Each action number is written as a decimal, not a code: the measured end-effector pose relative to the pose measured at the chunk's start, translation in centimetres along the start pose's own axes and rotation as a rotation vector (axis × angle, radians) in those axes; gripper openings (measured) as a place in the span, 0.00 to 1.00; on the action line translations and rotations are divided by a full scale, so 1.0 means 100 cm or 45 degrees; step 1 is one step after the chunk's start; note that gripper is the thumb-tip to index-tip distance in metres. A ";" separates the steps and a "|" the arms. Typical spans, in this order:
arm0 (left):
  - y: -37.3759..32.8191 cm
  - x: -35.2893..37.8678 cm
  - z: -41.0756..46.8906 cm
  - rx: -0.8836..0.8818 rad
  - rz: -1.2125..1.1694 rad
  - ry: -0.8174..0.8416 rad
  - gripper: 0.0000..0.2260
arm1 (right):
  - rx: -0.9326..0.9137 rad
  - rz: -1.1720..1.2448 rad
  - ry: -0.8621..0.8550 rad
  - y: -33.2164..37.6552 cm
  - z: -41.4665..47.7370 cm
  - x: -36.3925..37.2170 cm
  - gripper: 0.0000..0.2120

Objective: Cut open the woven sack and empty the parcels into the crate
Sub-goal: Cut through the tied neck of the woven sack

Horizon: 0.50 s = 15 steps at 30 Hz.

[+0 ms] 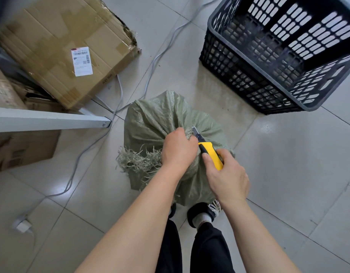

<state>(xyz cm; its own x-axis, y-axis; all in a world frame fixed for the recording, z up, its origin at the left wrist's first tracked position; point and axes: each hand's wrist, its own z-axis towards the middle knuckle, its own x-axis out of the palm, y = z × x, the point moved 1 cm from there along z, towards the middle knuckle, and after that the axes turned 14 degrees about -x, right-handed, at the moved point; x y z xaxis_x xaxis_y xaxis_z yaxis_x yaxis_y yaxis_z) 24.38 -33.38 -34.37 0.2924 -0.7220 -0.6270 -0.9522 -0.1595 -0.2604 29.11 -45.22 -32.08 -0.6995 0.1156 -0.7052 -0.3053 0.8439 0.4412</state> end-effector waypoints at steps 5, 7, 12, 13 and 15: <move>-0.001 -0.006 0.000 -0.094 -0.017 -0.029 0.12 | 0.041 0.099 0.042 0.007 0.004 0.009 0.19; 0.000 -0.008 0.001 -0.114 -0.008 -0.026 0.12 | 0.042 0.145 0.049 0.007 0.005 0.013 0.20; 0.000 -0.014 0.003 -0.081 0.110 -0.053 0.12 | 0.043 0.210 0.055 0.007 0.011 0.019 0.21; -0.001 -0.015 0.002 -0.068 0.156 -0.068 0.12 | 0.048 0.226 0.066 0.007 0.010 0.018 0.20; -0.002 -0.017 0.001 -0.056 0.181 -0.083 0.10 | 0.061 0.282 0.068 0.009 0.011 0.017 0.19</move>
<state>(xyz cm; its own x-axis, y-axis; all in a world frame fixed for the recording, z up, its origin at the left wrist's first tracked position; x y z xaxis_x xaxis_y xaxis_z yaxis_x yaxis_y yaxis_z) 24.13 -32.03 -33.36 0.1585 -0.6943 -0.7020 -0.9869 -0.0892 -0.1346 28.35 -43.71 -33.54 -0.7795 0.2743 -0.5632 -0.1101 0.8250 0.5543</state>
